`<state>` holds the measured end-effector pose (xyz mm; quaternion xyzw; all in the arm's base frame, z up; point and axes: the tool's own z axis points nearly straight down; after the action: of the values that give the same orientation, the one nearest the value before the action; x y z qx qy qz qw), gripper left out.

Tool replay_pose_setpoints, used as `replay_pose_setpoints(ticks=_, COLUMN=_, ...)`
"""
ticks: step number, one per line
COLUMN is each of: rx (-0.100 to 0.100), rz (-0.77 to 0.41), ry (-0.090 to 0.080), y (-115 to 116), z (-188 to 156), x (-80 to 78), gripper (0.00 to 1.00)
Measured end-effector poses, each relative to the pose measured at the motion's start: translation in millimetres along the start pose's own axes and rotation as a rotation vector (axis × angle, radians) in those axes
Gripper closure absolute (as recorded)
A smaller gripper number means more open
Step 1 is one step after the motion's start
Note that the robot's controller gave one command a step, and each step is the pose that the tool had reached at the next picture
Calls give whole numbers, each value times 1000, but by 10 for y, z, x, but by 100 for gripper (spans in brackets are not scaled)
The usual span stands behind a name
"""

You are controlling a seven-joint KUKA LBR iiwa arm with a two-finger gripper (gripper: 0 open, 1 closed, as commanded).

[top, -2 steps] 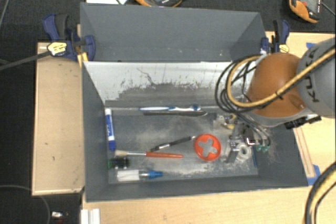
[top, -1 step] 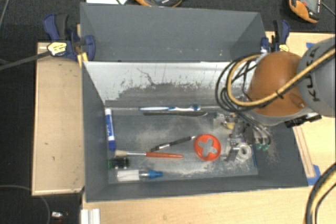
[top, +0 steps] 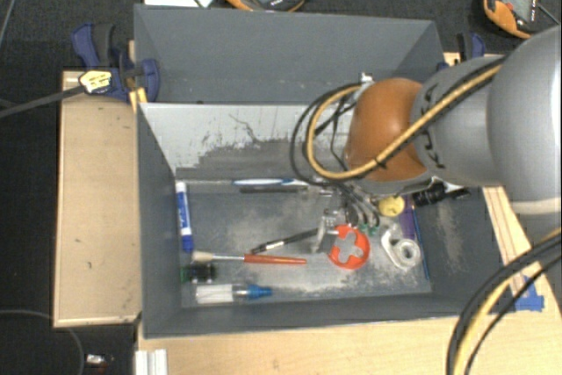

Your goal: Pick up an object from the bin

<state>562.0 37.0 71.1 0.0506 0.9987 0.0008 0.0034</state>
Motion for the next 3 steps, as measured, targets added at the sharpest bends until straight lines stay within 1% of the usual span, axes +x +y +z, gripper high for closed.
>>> replay_pose_setpoints(ticks=1, rx=3, rz=43, ry=-7, y=-102, z=-555, x=75, gripper=0)
replay_pose_setpoints(ticks=2, rx=1, rz=2, ry=6, y=229, z=-289, x=170, gripper=0)
replay_pose_setpoints(ticks=3, rx=4, rz=-68, ry=-6, y=215, z=7, x=106, gripper=0)
